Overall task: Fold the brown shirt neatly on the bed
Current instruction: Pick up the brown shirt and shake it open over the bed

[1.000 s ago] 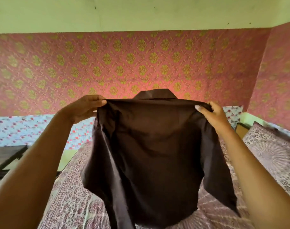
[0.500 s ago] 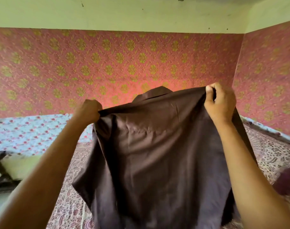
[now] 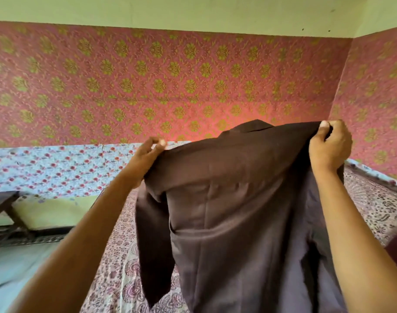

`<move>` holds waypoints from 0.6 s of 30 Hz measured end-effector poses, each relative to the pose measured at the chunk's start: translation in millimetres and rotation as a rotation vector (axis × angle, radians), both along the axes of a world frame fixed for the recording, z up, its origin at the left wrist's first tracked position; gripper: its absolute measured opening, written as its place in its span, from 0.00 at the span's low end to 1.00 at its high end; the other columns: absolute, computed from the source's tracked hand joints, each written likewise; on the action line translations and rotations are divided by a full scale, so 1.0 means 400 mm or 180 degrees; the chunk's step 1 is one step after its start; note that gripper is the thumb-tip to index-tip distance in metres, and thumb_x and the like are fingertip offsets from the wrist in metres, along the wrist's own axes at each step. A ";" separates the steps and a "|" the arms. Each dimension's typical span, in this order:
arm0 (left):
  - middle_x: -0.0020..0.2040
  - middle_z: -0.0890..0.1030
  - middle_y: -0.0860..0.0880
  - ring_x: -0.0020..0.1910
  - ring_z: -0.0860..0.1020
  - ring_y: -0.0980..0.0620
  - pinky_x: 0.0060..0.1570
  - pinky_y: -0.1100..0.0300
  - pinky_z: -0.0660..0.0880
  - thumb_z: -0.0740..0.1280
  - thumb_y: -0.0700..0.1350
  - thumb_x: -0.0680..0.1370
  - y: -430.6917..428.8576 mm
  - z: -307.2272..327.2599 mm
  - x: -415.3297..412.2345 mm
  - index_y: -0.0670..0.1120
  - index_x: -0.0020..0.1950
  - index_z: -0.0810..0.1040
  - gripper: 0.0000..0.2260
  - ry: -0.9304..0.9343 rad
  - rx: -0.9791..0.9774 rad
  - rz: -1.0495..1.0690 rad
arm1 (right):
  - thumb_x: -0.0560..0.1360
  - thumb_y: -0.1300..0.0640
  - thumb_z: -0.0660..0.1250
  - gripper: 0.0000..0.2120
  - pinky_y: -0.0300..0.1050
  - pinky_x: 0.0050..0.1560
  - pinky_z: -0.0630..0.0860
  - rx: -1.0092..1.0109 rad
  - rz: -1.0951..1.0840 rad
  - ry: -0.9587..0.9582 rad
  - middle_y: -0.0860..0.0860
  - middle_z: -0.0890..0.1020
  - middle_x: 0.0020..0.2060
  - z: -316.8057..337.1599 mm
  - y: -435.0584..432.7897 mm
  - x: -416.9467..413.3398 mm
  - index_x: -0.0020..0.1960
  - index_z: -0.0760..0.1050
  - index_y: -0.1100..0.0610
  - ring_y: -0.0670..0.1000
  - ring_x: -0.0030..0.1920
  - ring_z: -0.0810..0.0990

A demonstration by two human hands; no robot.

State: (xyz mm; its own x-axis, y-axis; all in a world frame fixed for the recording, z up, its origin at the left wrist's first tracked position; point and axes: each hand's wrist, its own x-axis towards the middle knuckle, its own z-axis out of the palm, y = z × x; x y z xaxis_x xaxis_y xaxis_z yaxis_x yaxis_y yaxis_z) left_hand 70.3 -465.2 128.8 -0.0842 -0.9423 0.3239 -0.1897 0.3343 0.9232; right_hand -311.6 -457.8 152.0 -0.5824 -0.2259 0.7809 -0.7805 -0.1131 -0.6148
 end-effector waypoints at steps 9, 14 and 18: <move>0.30 0.79 0.57 0.36 0.76 0.57 0.38 0.64 0.72 0.71 0.42 0.73 -0.031 0.017 0.079 0.54 0.34 0.82 0.10 -0.0691 -0.0193 0.0204 | 0.79 0.52 0.53 0.15 0.52 0.39 0.63 -0.0006 -0.0001 -0.0017 0.62 0.78 0.47 -0.049 -0.012 -0.005 0.50 0.72 0.62 0.63 0.48 0.74; 0.34 0.79 0.62 0.35 0.74 0.71 0.40 0.75 0.68 0.71 0.46 0.73 0.002 0.068 0.085 0.57 0.39 0.82 0.06 -0.1199 -0.1485 0.0867 | 0.81 0.51 0.54 0.14 0.43 0.35 0.55 -0.0629 -0.0125 0.0260 0.59 0.79 0.41 -0.047 0.011 -0.021 0.47 0.72 0.60 0.60 0.40 0.74; 0.34 0.78 0.68 0.35 0.74 0.72 0.40 0.74 0.69 0.68 0.49 0.74 0.039 0.137 0.078 0.67 0.37 0.79 0.11 -0.0597 -0.2042 0.0607 | 0.81 0.54 0.56 0.14 0.47 0.34 0.60 -0.1180 -0.0269 0.0738 0.61 0.76 0.34 -0.025 0.024 -0.076 0.41 0.71 0.61 0.57 0.35 0.70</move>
